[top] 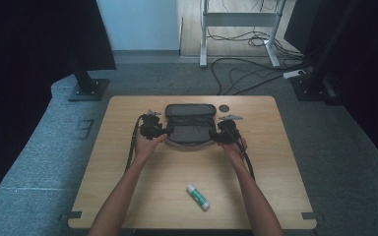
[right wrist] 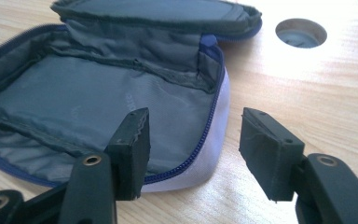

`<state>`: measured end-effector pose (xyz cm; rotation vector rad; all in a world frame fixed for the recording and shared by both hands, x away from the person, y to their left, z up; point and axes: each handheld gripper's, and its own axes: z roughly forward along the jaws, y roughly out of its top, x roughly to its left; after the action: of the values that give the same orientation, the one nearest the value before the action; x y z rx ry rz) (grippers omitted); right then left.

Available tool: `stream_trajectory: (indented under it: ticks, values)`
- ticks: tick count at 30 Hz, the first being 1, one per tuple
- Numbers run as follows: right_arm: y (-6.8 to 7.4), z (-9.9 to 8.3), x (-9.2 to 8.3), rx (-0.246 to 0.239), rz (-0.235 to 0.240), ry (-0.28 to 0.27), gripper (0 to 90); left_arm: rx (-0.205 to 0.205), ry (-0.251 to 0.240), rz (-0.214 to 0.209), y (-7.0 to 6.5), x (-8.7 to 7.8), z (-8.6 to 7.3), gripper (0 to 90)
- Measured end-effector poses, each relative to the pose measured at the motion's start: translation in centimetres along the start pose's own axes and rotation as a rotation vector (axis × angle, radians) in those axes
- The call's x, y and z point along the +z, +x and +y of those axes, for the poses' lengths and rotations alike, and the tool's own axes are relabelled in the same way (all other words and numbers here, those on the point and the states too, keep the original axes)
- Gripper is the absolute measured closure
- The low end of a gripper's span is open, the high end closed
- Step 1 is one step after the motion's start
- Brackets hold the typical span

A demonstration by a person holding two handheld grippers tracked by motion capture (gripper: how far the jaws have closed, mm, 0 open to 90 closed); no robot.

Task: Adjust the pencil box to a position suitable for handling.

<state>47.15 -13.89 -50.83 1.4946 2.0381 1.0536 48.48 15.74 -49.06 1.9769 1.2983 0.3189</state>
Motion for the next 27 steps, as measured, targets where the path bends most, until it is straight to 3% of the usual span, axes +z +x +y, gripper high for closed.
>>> stream_trajectory:
  ticks: [2,13,20,27]
  values:
    - [-0.2,-0.2,0.5,0.022,0.005,0.014,45.0,-0.014,0.01,0.006,0.3,0.5,-0.3,39.5]
    - [-0.8,-0.3,1.5,0.038,-0.004,0.028,51.0,-0.034,0.041,0.02,1.2,2.0,-0.9,39.5]
    - [-0.6,-0.5,2.3,0.013,-0.006,0.053,54.8,-0.036,0.066,0.03,1.2,3.1,-1.4,40.4]
    - [-0.4,-0.7,3.1,0.019,-0.009,0.07,57.1,-0.051,0.081,0.027,1.5,3.6,-1.5,42.3]
